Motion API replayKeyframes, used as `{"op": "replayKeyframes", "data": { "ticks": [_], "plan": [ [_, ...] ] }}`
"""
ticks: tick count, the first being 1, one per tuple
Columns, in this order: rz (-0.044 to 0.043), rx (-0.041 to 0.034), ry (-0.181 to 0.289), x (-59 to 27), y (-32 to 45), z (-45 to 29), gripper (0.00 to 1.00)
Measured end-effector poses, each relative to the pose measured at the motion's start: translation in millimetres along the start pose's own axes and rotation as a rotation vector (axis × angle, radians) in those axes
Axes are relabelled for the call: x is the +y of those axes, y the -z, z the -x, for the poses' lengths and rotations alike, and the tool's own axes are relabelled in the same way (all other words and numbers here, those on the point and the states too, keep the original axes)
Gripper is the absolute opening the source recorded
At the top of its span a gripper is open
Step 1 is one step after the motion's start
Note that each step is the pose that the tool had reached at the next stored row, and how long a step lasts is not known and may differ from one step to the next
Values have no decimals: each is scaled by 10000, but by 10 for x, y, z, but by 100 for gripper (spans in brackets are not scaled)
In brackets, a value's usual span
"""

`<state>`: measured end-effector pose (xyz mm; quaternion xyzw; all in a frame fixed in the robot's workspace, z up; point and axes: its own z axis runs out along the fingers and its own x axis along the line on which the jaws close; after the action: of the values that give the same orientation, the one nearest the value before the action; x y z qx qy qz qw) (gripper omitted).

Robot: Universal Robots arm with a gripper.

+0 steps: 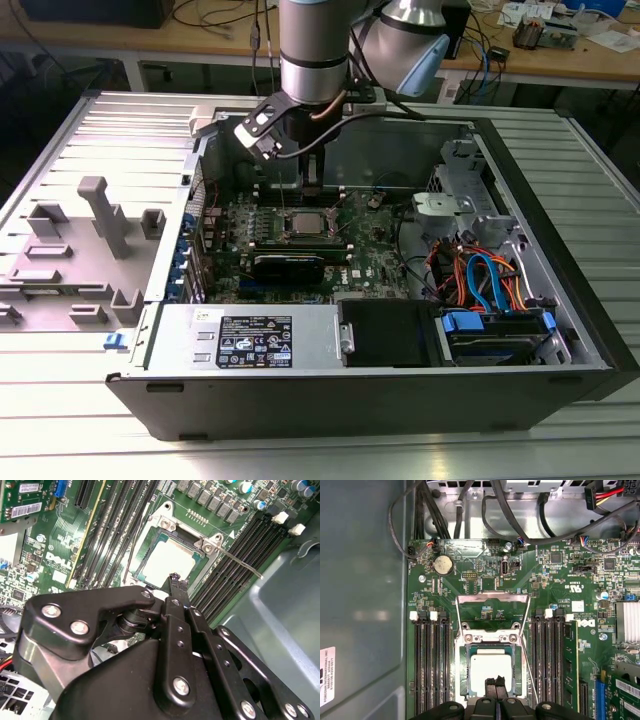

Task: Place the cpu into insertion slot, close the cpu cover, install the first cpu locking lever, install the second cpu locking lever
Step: 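Place the cpu into insertion slot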

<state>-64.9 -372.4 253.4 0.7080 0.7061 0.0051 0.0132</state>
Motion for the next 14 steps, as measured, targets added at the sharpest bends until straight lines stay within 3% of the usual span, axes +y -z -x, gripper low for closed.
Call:
{"op": "replayKeyframes", "data": {
  "ticks": [14],
  "plan": [
    [1, -1, 1, 1, 43, 1, 11]
  ]
}}
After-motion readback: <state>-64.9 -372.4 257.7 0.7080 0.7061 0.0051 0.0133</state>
